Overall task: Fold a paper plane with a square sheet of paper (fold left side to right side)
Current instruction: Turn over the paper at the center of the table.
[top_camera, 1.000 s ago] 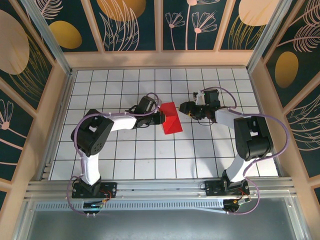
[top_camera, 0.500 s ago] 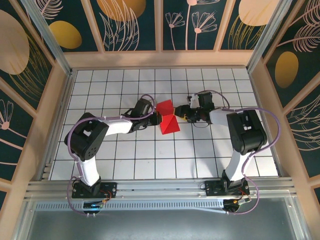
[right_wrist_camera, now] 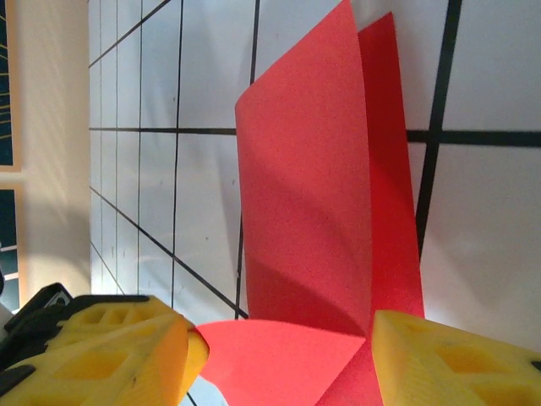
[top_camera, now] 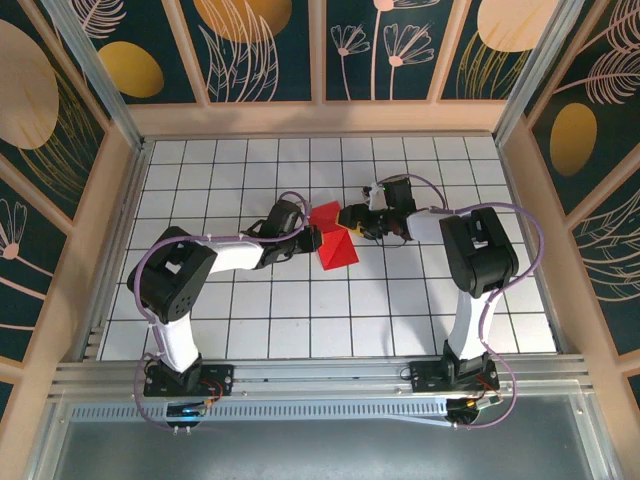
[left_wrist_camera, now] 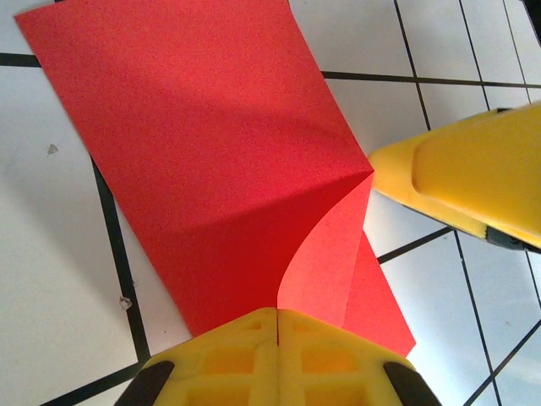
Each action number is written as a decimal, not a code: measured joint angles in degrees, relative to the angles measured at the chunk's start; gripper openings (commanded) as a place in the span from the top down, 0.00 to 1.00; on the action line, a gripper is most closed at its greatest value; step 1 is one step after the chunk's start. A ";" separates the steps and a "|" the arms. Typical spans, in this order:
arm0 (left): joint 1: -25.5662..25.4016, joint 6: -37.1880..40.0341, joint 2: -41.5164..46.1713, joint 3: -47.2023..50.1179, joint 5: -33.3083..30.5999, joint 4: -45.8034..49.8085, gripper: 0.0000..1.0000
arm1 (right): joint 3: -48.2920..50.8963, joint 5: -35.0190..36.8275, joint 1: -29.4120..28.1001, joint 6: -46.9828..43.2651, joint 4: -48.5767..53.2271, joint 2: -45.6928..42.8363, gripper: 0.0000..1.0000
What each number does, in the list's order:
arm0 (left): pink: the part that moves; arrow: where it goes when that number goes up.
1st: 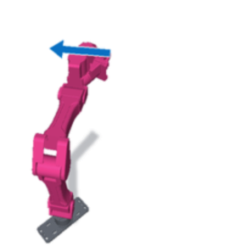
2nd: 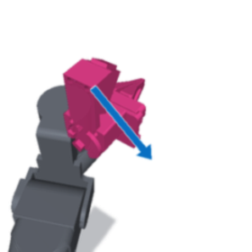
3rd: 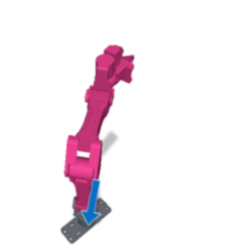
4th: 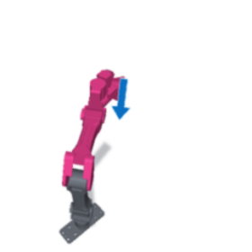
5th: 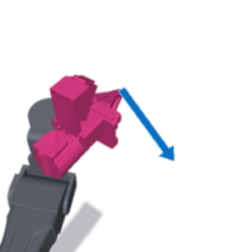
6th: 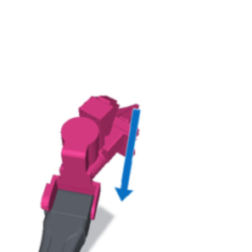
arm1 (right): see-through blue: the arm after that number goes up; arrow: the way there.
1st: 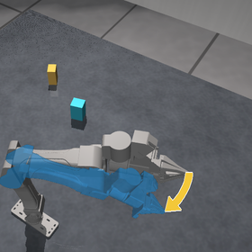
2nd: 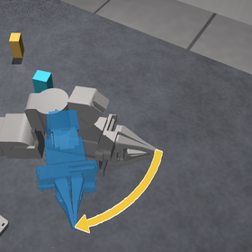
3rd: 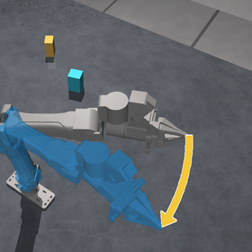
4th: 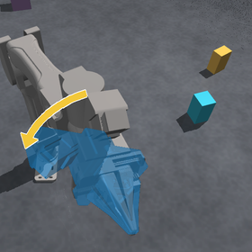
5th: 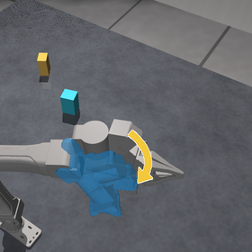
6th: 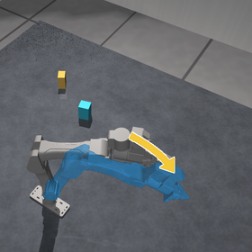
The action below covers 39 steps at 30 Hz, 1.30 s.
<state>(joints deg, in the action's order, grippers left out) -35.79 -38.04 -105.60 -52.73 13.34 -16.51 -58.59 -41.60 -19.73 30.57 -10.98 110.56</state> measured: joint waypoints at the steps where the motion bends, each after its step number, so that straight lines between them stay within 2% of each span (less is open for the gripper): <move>1: 0.00 0.00 0.15 0.04 0.00 -0.02 1.00 | -0.28 0.02 -0.11 0.07 0.00 0.26 0.41; 5: 0.00 -0.02 0.52 0.13 -0.17 -0.09 1.00 | -0.63 0.11 -0.52 0.22 0.09 1.07 0.41; 12: 0.00 -0.20 0.55 0.35 -0.39 -0.39 1.00 | -0.66 -0.94 -1.68 1.36 -0.07 1.68 0.53; 20: 0.00 -0.22 0.50 0.35 -0.59 -0.39 1.00 | -0.66 -1.40 -1.73 1.38 -0.15 1.70 0.63; 23: 0.00 -0.22 0.33 0.35 -0.59 -0.39 0.98 | -0.68 -1.38 -1.77 1.38 -0.15 1.75 0.71; 25: 0.00 -0.24 0.17 0.35 -0.63 -0.37 0.91 | -0.68 -1.33 -1.84 1.40 -0.07 1.79 0.77; 30: 0.00 -0.79 0.35 0.63 -1.92 -0.39 0.62 | -0.68 -0.48 -2.03 0.79 0.22 1.79 0.93; 32: 0.00 -1.27 1.38 1.49 -2.97 -0.24 0.54 | -0.68 -0.02 -2.03 0.22 0.46 1.68 1.00; 39: 0.00 -1.70 12.76 3.48 -8.13 1.33 0.29 | -0.68 1.44 -1.53 -1.03 0.66 -2.97 1.00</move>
<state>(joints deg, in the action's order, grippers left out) -35.79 -39.75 -92.84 -49.25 5.21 -15.18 -59.27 -40.16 -21.26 29.54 -10.33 107.59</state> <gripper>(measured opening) 0.653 0.051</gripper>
